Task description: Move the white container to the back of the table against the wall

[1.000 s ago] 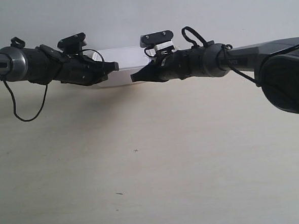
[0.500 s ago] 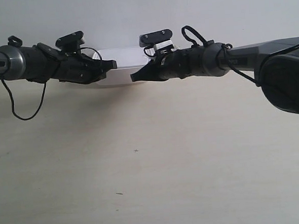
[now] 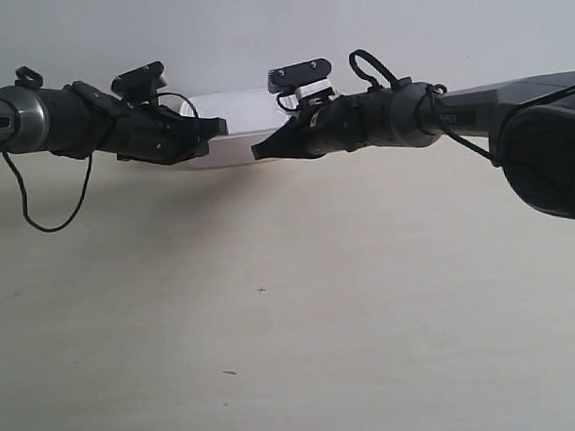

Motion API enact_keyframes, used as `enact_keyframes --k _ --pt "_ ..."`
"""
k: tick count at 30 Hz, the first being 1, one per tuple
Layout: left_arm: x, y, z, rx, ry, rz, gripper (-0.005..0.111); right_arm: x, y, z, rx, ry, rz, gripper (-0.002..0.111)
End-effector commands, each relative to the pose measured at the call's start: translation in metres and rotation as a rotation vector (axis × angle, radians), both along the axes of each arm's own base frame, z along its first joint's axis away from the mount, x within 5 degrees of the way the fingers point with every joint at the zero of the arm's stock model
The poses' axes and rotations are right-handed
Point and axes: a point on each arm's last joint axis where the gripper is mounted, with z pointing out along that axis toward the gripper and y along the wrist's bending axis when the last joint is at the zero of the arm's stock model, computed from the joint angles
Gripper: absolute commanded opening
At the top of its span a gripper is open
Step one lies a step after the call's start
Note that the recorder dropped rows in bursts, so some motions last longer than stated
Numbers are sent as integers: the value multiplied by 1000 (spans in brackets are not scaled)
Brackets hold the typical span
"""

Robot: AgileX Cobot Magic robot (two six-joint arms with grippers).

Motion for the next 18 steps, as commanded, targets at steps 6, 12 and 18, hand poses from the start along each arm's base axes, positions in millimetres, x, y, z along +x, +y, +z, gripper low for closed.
enact_keyframes --k 6,12,18 --pt "-4 1 -3 23 64 -24 0 0 -3 -2 -15 31 0 0" --pt "-8 0 1 47 99 -72 0 -1 -4 13 -48 26 21 0" --pt "-21 6 10 93 152 -47 0 -6 -6 28 -64 66 28 0"
